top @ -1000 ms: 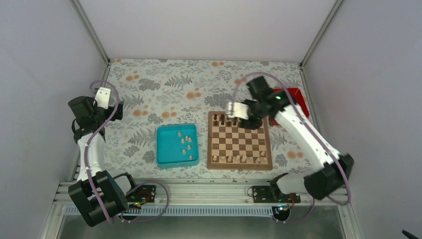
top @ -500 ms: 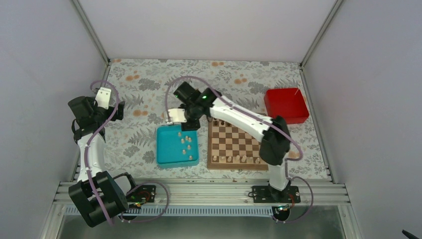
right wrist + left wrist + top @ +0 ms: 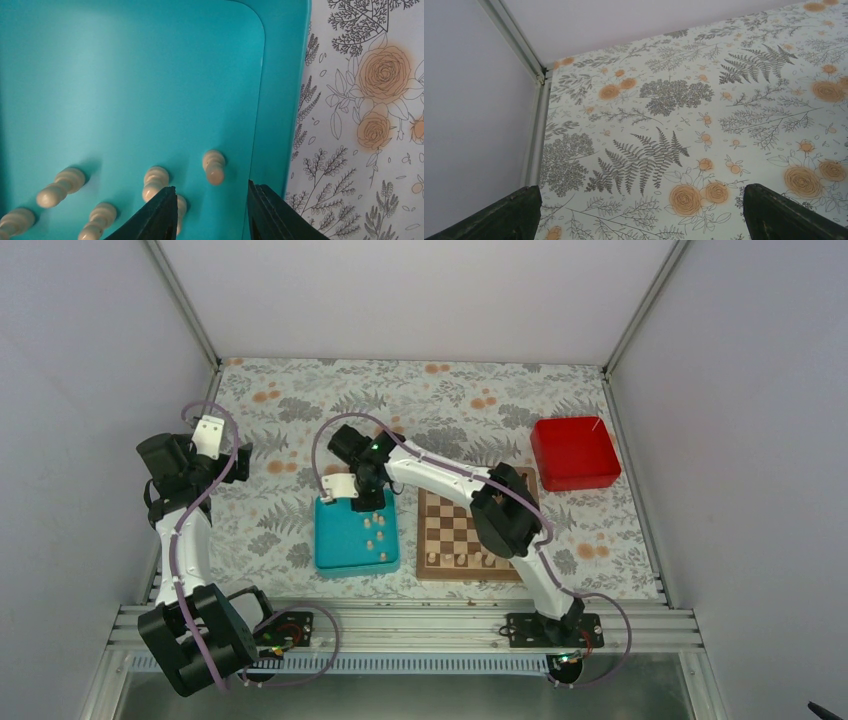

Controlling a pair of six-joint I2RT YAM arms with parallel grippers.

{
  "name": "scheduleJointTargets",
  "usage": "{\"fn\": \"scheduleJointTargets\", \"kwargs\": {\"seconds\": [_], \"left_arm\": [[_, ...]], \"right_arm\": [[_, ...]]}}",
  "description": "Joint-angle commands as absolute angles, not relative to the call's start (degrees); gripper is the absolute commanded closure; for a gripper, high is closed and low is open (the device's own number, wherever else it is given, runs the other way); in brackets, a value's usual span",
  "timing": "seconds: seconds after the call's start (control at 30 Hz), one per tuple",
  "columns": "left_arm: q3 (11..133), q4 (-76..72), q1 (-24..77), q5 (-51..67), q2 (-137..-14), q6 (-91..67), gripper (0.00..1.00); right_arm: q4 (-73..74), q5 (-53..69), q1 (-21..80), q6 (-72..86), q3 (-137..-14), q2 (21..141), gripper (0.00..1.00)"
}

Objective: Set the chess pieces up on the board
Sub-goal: Pick up the chess piece from the storage box.

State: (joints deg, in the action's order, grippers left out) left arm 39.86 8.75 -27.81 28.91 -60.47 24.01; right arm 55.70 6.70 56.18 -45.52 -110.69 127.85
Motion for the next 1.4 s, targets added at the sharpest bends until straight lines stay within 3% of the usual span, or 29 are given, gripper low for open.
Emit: {"fn": "scheduleJointTargets", "kwargs": {"seconds": [0.0, 0.83, 0.97, 1.2, 1.37], "left_arm": [[41.05, 8.69, -28.12, 31.07, -59.9, 24.7, 0.0], [40.61, 8.25, -28.12, 32.41, -61.09, 24.48, 0.0], [40.65, 8.23, -28.05, 32.77, -61.52, 24.52, 0.0], [40.68, 8.08, -28.08, 32.88, -61.45, 24.43, 0.0], [40.7, 7.97, -28.11, 32.67, -61.61, 24.43, 0.0]], "right_arm": [[52.67, 5.96, 56.43, -44.13, -111.82, 129.15, 0.63], [52.52, 5.64, 56.45, -44.82, -110.04, 132.95, 0.68], [52.84, 5.59, 56.46, -44.8, -109.84, 133.61, 0.72], [52.5, 6.07, 56.36, -44.39, -109.91, 132.02, 0.9], [54.05, 7.76, 56.14, -44.06, -109.88, 126.63, 0.93]]}}
